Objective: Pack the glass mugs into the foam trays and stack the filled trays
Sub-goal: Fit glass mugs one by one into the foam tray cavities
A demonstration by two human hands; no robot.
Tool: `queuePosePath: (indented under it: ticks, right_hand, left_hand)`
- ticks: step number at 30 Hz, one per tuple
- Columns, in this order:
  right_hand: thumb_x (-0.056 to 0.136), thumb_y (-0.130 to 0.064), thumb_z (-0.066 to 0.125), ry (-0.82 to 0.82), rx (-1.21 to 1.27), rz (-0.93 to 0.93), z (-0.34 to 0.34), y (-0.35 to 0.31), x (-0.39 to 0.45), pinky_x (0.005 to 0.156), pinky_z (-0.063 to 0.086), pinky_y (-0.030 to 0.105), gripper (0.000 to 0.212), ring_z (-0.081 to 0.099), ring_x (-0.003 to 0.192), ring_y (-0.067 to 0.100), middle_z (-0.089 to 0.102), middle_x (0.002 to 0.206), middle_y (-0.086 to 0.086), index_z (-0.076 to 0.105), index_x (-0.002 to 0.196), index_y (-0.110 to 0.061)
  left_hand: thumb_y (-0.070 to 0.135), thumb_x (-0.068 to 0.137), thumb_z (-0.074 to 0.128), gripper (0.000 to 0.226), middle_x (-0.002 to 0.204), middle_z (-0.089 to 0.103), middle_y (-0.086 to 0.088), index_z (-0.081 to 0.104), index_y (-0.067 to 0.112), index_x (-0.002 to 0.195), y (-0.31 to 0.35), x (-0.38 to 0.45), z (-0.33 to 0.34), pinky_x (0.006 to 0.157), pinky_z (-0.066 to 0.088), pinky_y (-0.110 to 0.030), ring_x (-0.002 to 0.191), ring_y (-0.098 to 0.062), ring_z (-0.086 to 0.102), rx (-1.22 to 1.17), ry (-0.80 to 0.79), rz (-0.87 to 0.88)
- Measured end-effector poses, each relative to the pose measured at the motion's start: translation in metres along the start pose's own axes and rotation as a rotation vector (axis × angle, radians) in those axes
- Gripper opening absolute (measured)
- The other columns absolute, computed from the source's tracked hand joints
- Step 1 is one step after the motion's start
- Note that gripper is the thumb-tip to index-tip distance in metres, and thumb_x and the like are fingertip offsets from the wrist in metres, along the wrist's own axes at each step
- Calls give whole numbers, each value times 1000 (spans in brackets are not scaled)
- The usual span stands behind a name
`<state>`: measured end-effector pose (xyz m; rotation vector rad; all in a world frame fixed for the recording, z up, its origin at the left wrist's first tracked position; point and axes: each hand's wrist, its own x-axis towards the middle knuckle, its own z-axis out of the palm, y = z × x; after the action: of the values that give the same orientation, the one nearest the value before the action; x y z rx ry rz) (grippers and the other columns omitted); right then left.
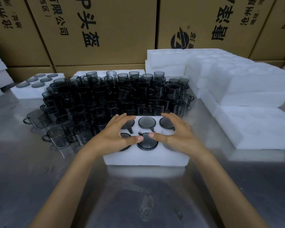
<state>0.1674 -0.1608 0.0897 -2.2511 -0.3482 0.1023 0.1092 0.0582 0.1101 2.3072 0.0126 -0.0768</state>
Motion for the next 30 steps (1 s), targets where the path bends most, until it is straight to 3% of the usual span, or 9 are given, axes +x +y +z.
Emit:
queuePosePath:
  ticks: [4, 7, 10, 13, 16, 19, 23, 27, 30]
  right_hand:
    - [70, -59, 78, 51, 391, 32, -6, 5, 4, 94, 43, 17, 59, 49, 122, -5, 53, 134, -21, 57, 123, -48]
    - [83, -45, 74, 144, 573, 73, -11, 10, 9, 82, 42, 10, 34, 56, 107, -12, 62, 122, -21, 65, 115, -38]
    - [88, -36, 71, 160, 628, 100, -12, 11, 9, 59, 40, -1, 24, 56, 77, -25, 65, 110, -20, 68, 111, -34]
    - [89, -35, 69, 146, 629, 111, -10, 9, 8, 66, 41, 5, 22, 57, 81, -22, 65, 107, -22, 68, 112, -35]
    - [90, -34, 68, 157, 611, 117, -9, 8, 7, 75, 39, 13, 21, 55, 97, -13, 65, 110, -21, 67, 112, -34]
    - [91, -34, 67, 162, 594, 124, -8, 7, 6, 78, 40, 15, 20, 54, 104, -8, 65, 114, -17, 68, 111, -33]
    - [93, -31, 65, 160, 607, 136, -10, 6, 6, 75, 39, 14, 15, 53, 100, -9, 65, 113, -16, 70, 107, -30]
    - [94, -29, 64, 166, 621, 131, -10, 4, 5, 72, 39, 12, 14, 54, 95, -11, 67, 108, -17, 70, 106, -30]
    - [94, -29, 64, 185, 601, 122, -9, 3, 5, 73, 40, 13, 11, 57, 100, -5, 67, 105, -18, 70, 103, -30]
  left_hand:
    - [36, 91, 66, 37, 128, 58, 16, 59, 35, 127, -6, -3, -20, 108, 41, -36, 124, -4, 50, -126, 293, 102]
    - [-3, 89, 51, 42, 119, 56, 4, 62, 26, 117, -23, -4, -43, 107, 40, -44, 121, -19, 48, 98, 484, 34]
    - [1, 85, 54, 40, 117, 41, -3, 52, 28, 114, -43, -8, -61, 97, 31, -34, 112, -21, 31, 263, 353, -180]
    - [17, 82, 66, 33, 106, 27, 2, 48, 30, 108, -53, -11, -66, 94, 27, -33, 101, -15, 18, 447, 248, -330]
    - [17, 80, 72, 26, 106, 28, 0, 53, 26, 95, -53, -13, -63, 95, 31, -33, 105, -20, 24, 493, 291, -324]
    - [10, 79, 71, 18, 105, 34, -3, 58, 22, 79, -48, -14, -61, 89, 32, -32, 111, -29, 34, 447, 381, -289]
    - [10, 76, 71, 15, 93, 60, -10, 60, 18, 71, -39, -15, -64, 74, 45, -36, 92, -35, 58, 289, 598, -256]
    - [19, 80, 73, 13, 96, 63, -5, 60, 21, 79, -30, -14, -63, 72, 42, -34, 86, -26, 57, 183, 838, -155]
    - [23, 83, 74, 16, 100, 59, 2, 58, 24, 84, -19, -12, -56, 72, 39, -31, 88, -21, 54, 42, 877, 22]
